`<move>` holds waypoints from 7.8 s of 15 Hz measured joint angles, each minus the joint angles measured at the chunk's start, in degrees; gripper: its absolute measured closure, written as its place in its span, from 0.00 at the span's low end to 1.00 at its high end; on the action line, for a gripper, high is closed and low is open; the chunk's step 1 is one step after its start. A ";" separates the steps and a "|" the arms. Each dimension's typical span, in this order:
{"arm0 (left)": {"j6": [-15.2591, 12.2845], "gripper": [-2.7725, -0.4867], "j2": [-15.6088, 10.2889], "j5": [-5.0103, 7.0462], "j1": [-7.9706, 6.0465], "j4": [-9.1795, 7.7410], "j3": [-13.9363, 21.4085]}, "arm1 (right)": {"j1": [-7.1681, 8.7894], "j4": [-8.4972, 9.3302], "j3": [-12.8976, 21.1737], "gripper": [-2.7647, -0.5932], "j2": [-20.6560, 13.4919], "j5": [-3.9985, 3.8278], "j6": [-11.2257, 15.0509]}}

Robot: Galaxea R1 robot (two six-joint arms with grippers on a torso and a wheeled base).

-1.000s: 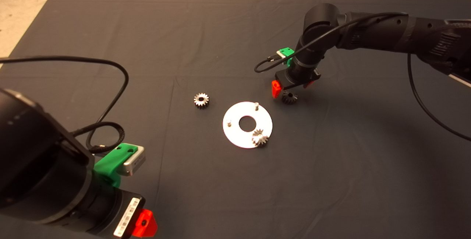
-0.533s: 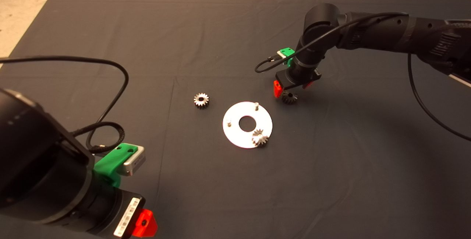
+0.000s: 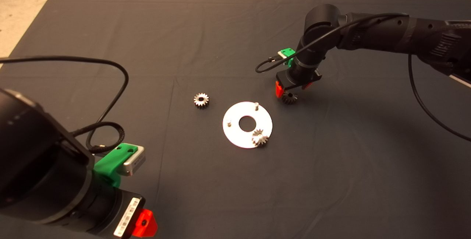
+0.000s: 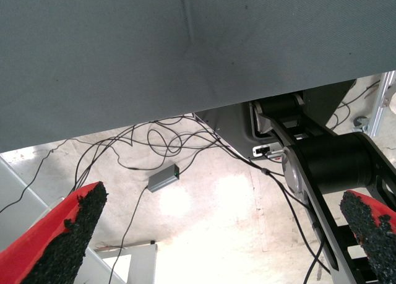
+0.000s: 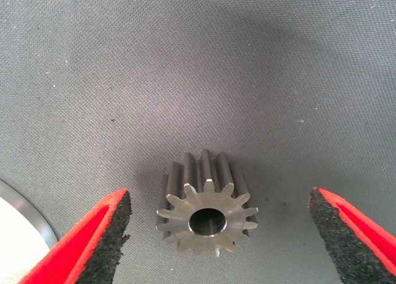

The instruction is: Install three planetary gears onto the carrier pins

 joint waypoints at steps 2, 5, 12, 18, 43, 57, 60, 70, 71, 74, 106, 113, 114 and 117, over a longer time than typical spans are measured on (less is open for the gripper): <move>0.00 0.01 0.02 -0.02 0.00 0.00 0.00 | -0.01 0.05 -0.17 0.31 0.01 0.05 0.44; 0.00 0.01 0.00 -0.02 0.00 0.02 0.00 | -0.62 0.05 -0.71 0.31 0.02 0.22 0.61; 0.00 0.01 -0.16 -0.01 0.00 0.02 0.00 | -2.00 0.05 -0.71 0.37 0.05 0.41 1.30; 0.00 0.01 -0.16 -0.01 0.00 0.01 0.00 | -2.00 0.05 -0.71 0.49 0.02 0.44 1.30; 0.00 0.01 -0.14 0.00 0.00 0.00 0.00 | -2.00 0.72 -0.71 0.75 0.00 0.93 2.57; -0.02 0.01 -0.14 -0.02 0.00 0.00 0.00 | -1.83 4.97 -0.68 0.78 0.36 1.74 4.46; 0.00 0.01 -0.14 -0.02 0.00 0.00 0.00 | -0.54 6.73 -0.30 0.78 0.39 3.45 4.46; -0.02 0.01 -0.11 -0.02 0.00 -0.24 0.00 | 0.73 7.89 -1.78 0.78 7.00 3.12 4.46; -0.02 0.01 -0.14 0.00 0.00 -0.27 0.00 | 0.98 7.98 -1.82 0.78 7.08 3.08 4.46; -0.02 0.01 -0.11 -0.02 0.00 -0.27 0.00 | 2.35 8.05 -1.88 0.78 7.44 2.70 4.46; -0.05 0.01 -0.14 0.00 0.00 -0.29 0.00 | 2.61 9.57 -2.26 0.78 11.78 -1.99 4.04; -0.05 0.01 -0.14 -0.02 0.00 -0.29 0.00 | 2.58 8.82 -2.23 0.78 12.87 -2.01 4.02; -0.05 0.01 -0.14 -0.02 0.00 -0.29 0.00 | 2.58 8.74 -2.23 0.78 12.92 -2.01 4.02; -0.05 0.01 -0.13 0.00 0.01 -0.46 0.00 | 2.58 8.35 -2.21 0.78 12.92 -2.03 4.00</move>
